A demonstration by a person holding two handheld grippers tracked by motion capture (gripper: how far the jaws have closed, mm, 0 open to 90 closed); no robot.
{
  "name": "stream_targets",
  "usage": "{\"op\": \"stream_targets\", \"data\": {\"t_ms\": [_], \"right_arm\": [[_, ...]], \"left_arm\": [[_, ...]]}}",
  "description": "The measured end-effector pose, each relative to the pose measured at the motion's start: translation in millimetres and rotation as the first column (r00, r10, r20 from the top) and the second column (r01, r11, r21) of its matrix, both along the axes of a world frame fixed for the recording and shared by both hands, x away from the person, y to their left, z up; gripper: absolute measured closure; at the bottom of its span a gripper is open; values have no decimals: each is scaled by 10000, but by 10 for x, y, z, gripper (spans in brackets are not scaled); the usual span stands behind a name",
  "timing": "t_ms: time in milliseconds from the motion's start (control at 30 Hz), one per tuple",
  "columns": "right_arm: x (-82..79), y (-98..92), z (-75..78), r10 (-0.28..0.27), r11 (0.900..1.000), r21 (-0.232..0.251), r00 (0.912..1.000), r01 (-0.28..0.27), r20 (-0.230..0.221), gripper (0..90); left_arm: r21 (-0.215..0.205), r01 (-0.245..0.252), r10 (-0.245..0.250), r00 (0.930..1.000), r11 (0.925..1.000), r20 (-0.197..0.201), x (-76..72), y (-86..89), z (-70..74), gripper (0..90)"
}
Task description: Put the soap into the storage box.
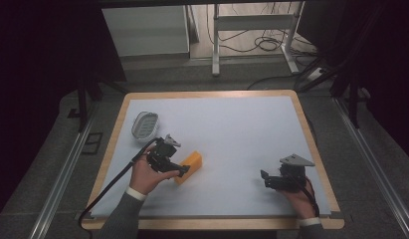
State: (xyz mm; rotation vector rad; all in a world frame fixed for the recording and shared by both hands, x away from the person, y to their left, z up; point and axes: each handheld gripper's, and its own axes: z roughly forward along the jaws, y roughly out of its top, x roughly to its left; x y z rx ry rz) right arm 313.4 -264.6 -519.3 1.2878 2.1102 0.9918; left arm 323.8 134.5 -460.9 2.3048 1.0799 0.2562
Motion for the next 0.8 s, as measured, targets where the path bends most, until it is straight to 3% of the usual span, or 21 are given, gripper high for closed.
{"op": "stream_targets", "data": {"t_ms": [367,800], "right_arm": [[-7,-9,25,-53,10000,56,10000,52,77,63],[-5,-20,24,-63,10000,56,9999,62,86,63]], "left_arm": [[-32,-50,50,10000,10000,-9,27,-7,3,184],[196,49,-42,9995,9998,-323,110,-82,-87,186]]}}
